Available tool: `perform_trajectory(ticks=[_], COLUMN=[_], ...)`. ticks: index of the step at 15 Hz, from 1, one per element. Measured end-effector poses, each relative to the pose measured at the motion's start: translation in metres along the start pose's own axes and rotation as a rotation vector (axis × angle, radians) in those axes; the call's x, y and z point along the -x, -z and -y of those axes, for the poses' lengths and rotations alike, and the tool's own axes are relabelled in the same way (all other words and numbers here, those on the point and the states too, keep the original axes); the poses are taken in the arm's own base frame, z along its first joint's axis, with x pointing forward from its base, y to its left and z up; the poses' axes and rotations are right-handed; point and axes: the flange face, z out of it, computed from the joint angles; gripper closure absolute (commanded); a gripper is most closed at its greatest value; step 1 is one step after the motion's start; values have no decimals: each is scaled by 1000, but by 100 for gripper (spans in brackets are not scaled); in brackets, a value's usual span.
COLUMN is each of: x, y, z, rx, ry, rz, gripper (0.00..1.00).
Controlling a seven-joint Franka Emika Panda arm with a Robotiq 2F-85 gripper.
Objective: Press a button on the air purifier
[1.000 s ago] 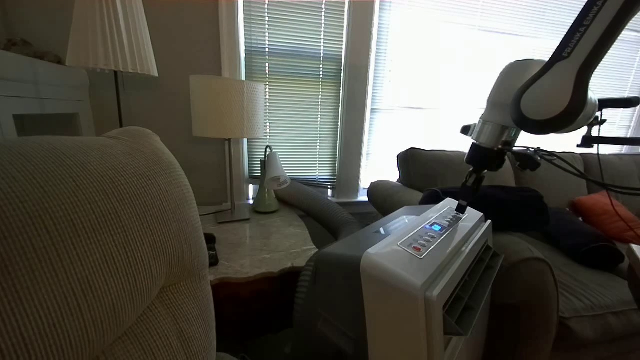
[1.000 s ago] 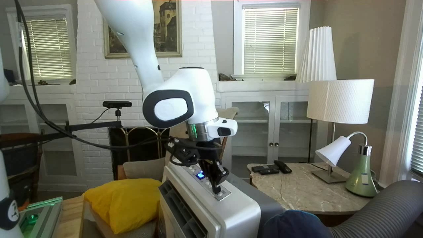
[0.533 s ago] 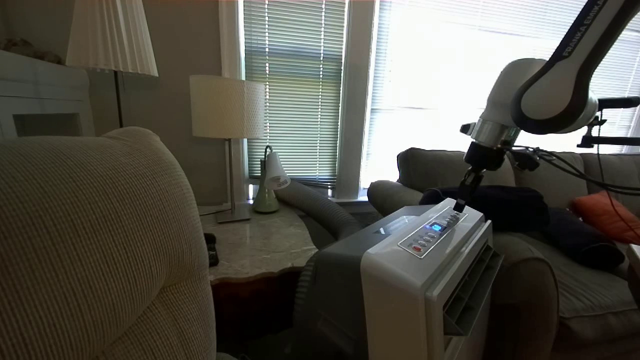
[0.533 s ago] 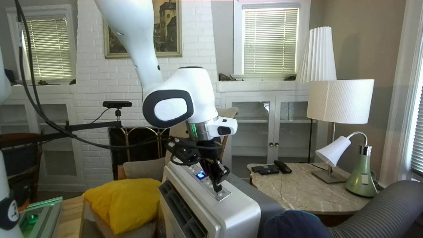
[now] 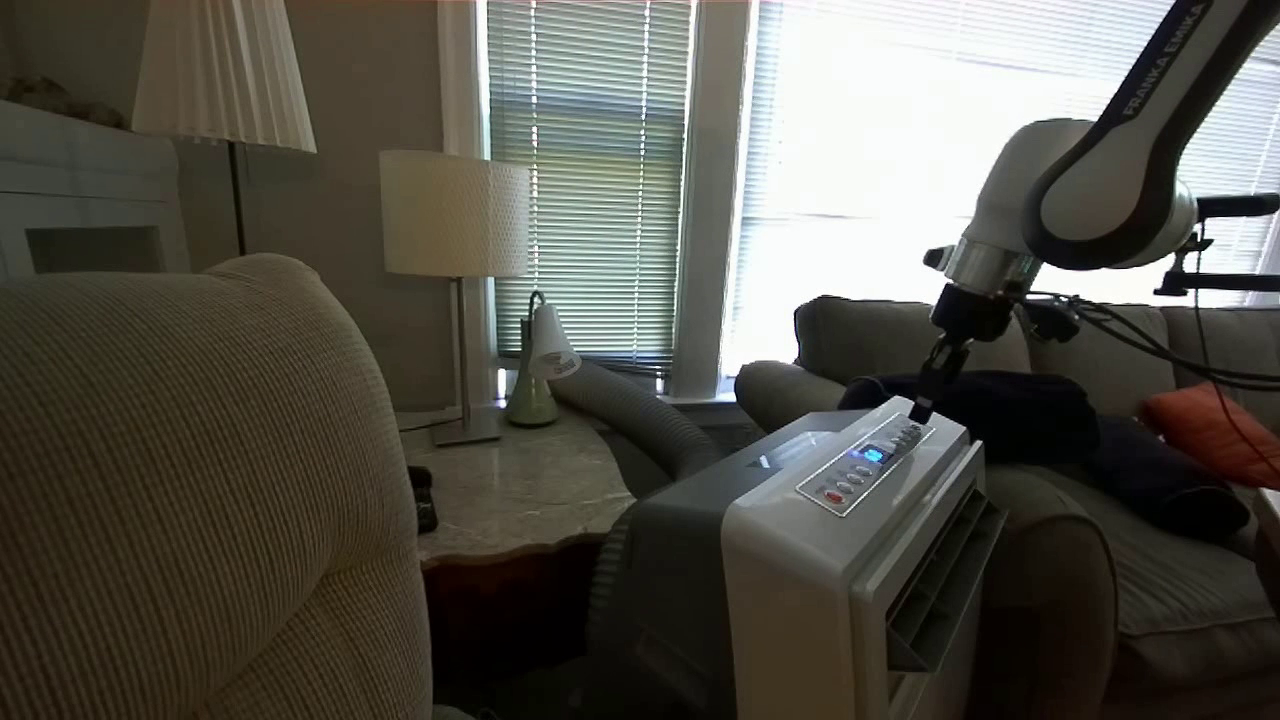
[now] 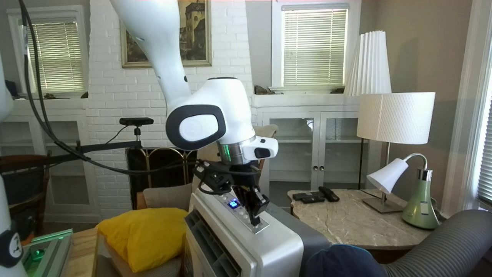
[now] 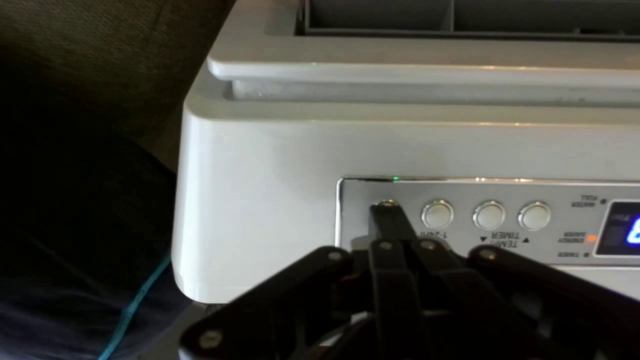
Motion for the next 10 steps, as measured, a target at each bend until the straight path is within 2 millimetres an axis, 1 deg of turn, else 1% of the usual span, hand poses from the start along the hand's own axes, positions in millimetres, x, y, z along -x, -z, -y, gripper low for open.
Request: perform_trajectory(ticks=[6,10], x=[1,0], y=[-1,-1], z=[0,4], rx=[0,-4], ry=[0,10], rz=[2,2], gripper=[100,100])
